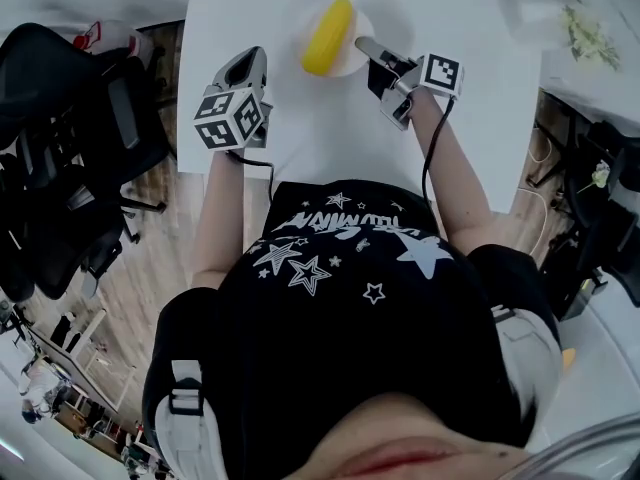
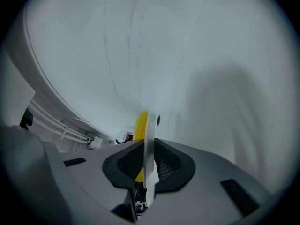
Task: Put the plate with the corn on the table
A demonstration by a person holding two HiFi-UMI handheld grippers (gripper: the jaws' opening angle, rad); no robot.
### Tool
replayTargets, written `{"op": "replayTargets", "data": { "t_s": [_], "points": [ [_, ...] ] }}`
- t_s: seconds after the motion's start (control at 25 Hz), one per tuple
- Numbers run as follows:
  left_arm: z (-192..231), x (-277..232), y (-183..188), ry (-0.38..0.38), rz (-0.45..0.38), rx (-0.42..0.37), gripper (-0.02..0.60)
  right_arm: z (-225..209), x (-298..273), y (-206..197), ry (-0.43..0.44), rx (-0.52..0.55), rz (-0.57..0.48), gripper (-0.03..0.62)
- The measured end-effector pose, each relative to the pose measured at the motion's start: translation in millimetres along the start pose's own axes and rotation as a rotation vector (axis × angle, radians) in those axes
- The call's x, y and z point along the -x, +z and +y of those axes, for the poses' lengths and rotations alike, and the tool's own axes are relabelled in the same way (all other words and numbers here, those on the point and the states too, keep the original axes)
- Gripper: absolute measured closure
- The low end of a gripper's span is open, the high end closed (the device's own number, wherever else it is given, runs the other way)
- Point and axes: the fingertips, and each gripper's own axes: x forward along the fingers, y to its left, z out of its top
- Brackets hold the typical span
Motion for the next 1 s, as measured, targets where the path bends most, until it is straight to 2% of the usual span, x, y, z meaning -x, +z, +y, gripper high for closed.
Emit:
{"op": "replayTargets", "data": {
  "t_s": [0.44, 0.68, 1.0],
  "points": [
    [28.0, -22.8, -16.6, 0.006, 0.061, 0.033, 0.575, -27.2, -30.0, 11.0, -0.028, 0.013, -0.001, 0.549],
    [33.1, -35.5, -20.4, -0.004, 0.077, 0.043, 0.575, -35.8, -36.4, 14.4, -0.044, -0.028, -0.007, 0.548],
    [30.6, -44.7, -28.5, -0.017, 0.099, 0.044, 0.575, -42.7, -34.7, 15.9, -0.114, -0.092, -0.035, 0.546]
  ]
}}
